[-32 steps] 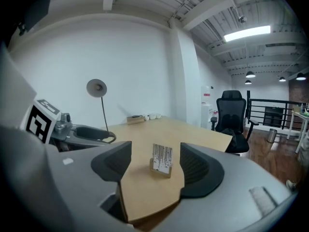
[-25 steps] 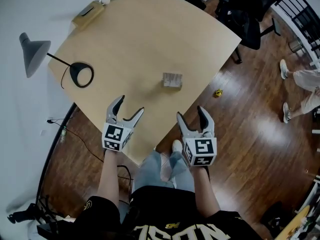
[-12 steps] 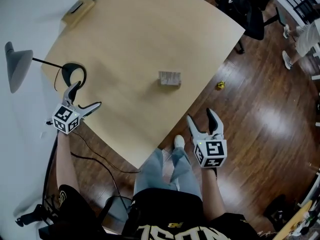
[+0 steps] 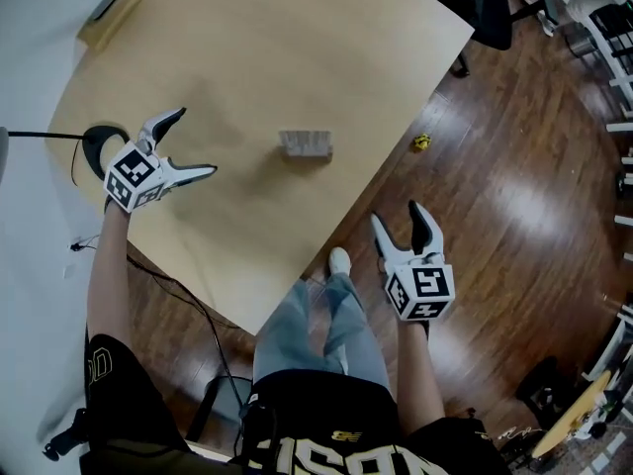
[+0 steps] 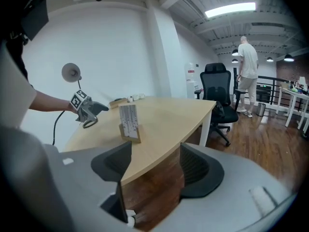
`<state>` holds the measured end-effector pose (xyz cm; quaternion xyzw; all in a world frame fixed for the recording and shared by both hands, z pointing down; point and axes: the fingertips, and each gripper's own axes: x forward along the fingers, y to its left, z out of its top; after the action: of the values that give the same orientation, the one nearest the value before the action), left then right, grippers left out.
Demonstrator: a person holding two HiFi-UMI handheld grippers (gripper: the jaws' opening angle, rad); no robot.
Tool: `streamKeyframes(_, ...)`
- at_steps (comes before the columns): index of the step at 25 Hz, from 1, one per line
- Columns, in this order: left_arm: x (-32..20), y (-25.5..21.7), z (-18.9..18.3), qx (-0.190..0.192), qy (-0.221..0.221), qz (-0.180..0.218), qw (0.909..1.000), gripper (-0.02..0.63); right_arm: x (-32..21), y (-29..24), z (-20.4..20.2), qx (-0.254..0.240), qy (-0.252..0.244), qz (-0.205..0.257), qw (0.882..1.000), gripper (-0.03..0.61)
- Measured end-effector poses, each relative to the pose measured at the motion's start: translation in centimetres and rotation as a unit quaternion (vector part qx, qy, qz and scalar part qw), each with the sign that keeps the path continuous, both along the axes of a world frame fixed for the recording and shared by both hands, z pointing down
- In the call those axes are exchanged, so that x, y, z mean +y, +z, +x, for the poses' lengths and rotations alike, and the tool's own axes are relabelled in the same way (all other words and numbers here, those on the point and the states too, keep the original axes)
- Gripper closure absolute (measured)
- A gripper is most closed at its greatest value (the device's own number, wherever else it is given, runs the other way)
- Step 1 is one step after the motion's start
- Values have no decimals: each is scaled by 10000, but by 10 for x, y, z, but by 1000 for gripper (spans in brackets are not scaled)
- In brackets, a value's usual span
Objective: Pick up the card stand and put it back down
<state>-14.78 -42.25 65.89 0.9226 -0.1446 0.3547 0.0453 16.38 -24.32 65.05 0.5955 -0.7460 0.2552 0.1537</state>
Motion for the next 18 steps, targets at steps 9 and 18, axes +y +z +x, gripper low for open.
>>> streamKeyframes(9, 37, 46, 156, 432, 1502, -663, 9855, 174, 16, 14, 18, 131, 146, -98, 9998, 258)
streamKeyframes(18, 56, 65, 202, 375, 1944, -696, 9777, 365, 42, 15, 30, 160, 286, -164, 9993, 258)
